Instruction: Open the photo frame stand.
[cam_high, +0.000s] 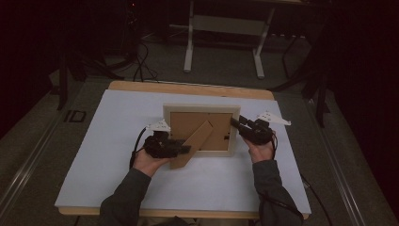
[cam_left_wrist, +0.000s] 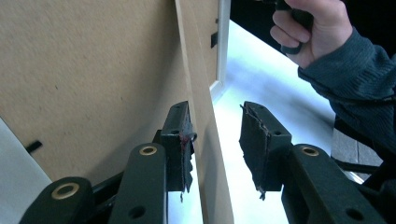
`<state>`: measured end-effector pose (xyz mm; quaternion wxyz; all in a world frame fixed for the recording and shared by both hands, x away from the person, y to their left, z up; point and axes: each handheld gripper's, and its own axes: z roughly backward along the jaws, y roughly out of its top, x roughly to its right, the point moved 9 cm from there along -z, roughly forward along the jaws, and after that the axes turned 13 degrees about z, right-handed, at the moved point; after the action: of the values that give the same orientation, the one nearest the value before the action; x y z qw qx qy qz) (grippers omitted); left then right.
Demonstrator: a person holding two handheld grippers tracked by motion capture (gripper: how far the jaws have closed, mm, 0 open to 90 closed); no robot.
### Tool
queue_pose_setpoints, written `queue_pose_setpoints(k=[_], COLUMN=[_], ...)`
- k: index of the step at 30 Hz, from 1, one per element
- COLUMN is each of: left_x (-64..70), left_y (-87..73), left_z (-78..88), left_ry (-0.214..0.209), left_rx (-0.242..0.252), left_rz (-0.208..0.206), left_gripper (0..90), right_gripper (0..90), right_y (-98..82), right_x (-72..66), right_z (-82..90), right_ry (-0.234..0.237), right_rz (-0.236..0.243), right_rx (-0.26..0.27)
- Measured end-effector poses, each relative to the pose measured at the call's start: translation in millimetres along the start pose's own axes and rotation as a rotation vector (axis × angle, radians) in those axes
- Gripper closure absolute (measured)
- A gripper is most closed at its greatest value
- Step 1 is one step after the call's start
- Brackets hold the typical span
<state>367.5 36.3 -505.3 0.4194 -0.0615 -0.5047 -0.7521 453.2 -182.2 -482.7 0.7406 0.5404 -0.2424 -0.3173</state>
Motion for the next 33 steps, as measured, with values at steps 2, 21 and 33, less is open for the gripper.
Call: queue_pose_setpoints(k=[2, 21, 33], left_x=[0.5, 7.2, 9.8], left_y=[2.1, 0.7, -6.2], left_z=[-0.4, -9.7, -8.5], left_ry=[0.001, 0.046, 0.046], left_rx=[0.002, -0.019, -0.016], left_rz=[0.001, -0.039, -0.055], left_gripper=[65.3, 82.5, 84.0], right_gripper=[62.9, 62.9, 62.5], right_y=[-0.1, -0.7, -1.6], right_x=[-1.2, -9.2, -16.0], right_z=[1.1, 11.0, 20.1], right_ry=[0.001, -0.011, -0.014], right_rz=[0.013, 0.058, 0.074], right_rx=[0.001, 0.016, 0.03])
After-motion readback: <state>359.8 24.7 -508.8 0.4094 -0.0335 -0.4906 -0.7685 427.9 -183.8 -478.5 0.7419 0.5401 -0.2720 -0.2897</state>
